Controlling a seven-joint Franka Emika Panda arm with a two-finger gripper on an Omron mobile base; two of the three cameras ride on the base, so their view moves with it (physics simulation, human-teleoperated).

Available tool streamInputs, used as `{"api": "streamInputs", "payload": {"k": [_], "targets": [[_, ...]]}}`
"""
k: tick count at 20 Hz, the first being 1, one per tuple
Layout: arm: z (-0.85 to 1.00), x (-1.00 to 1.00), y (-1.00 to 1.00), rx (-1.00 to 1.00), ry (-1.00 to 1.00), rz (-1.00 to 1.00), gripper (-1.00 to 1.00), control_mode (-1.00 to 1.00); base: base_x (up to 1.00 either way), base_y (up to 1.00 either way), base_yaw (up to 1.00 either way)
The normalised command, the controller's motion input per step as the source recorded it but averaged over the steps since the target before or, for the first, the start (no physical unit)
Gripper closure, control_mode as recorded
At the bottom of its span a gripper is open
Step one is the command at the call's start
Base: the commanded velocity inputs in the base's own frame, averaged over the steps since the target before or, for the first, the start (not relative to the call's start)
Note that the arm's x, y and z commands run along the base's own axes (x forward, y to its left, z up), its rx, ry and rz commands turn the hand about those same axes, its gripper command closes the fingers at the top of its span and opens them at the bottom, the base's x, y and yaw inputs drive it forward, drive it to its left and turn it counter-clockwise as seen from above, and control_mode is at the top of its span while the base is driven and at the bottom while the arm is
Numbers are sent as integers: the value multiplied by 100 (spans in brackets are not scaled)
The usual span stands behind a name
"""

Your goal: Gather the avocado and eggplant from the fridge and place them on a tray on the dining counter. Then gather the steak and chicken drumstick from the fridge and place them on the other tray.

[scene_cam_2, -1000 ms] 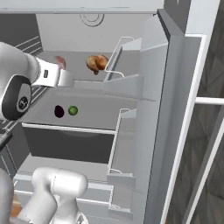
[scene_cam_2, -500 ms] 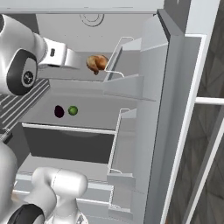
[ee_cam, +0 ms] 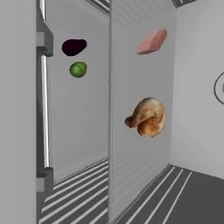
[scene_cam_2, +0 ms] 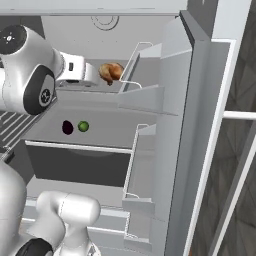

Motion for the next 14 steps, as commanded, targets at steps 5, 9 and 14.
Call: {"api": "streamInputs", "payload": {"k": [5, 9, 14], "targets": [[-4, 39, -8, -1, 2, 9, -100, -100, 0, 0, 0], [1, 53, 0, -2, 9, 0, -100, -100, 0, 0, 0], [0, 51, 0, -4, 15, 0, -100, -100, 0, 0, 0]]}}
